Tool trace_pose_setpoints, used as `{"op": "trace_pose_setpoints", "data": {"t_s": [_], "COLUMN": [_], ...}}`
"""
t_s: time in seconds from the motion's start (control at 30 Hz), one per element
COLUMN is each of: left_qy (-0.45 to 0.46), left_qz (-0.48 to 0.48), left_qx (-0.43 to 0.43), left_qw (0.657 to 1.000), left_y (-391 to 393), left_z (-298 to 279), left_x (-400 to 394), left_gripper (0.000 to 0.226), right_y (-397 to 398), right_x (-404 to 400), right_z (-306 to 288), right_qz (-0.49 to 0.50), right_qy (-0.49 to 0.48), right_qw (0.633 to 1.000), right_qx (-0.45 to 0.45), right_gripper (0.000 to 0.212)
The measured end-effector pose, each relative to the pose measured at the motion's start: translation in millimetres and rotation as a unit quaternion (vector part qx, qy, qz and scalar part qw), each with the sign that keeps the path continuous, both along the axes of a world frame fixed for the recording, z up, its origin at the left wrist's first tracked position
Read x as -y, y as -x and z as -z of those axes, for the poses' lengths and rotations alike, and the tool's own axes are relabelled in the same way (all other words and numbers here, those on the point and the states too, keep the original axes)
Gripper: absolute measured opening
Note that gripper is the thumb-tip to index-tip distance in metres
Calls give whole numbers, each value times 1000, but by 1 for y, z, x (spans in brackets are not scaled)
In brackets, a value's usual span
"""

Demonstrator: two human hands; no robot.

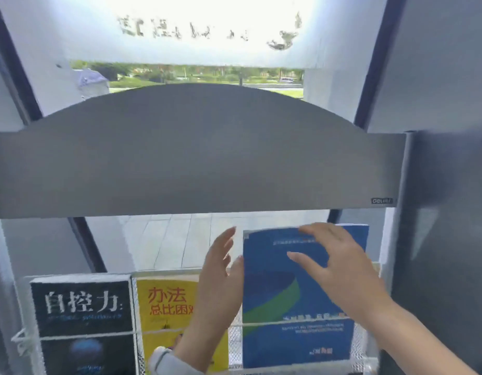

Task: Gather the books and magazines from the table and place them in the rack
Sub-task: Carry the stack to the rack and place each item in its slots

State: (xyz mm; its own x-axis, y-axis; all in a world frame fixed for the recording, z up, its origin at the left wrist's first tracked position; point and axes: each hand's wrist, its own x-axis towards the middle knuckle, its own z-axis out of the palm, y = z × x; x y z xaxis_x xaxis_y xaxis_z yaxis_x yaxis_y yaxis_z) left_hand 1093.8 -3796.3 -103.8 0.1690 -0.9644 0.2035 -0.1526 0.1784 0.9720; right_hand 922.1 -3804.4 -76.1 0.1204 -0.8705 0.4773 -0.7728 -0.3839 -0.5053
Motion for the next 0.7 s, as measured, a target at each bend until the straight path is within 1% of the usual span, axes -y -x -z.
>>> {"op": "trace_pose_setpoints", "data": {"t_s": [0.07, 0.1, 0.17, 0.3, 0.37, 0.4, 0.43, 0.47, 0.5, 0.53, 0.57, 0.6, 0.67, 0.7], "left_qy": [-34, -50, -73, -90, -99, -101, -104, -104, -99, -87, -75, -60, -42, -34], "left_qz": [18, 32, 59, 89, 82, 76, 72, 76, 86, 99, 110, 123, 144, 146], "left_qx": [-4, -5, -16, -33, -61, -75, -86, -99, -110, -111, -104, -95, -64, -47], "left_qw": [999, 998, 995, 991, 990, 989, 988, 987, 985, 985, 986, 986, 987, 988], "left_y": [1, 1, 3, 8, 10, 11, 11, 12, 13, 14, 14, 13, 10, 8], "left_z": [2, 4, 8, 5, 2, 0, -2, -6, -10, -16, -22, -25, -27, -26], "left_x": [14, 21, 29, 36, 38, 38, 37, 35, 31, 26, 23, 19, 15, 15], "left_gripper": [49, 50, 46, 43, 38, 39, 42, 41, 36, 27, 19, 16, 22, 29], "right_y": [-7, -9, -12, -14, -12, -10, -9, -6, -1, 5, 13, 20, 35, 39], "right_x": [12, 16, 23, 33, 36, 36, 35, 33, 30, 27, 24, 20, 11, 9], "right_z": [-11, -16, -18, -21, -29, -33, -39, -44, -48, -51, -55, -61, -79, -90], "right_qz": [11, 21, 36, 30, 21, 17, 12, 8, 7, 4, 0, -7, -21, -26], "right_qy": [-8, -26, -63, -99, -108, -112, -110, -103, -96, -80, -57, -25, 20, 25], "right_qw": [998, 995, 988, 966, 959, 958, 958, 958, 959, 965, 973, 981, 991, 994], "right_qx": [-68, -95, -140, -235, -261, -265, -264, -267, -265, -251, -226, -194, -134, -105], "right_gripper": [52, 55, 56, 49, 38, 28, 24, 27, 31, 29, 25, 24, 24, 24]}}
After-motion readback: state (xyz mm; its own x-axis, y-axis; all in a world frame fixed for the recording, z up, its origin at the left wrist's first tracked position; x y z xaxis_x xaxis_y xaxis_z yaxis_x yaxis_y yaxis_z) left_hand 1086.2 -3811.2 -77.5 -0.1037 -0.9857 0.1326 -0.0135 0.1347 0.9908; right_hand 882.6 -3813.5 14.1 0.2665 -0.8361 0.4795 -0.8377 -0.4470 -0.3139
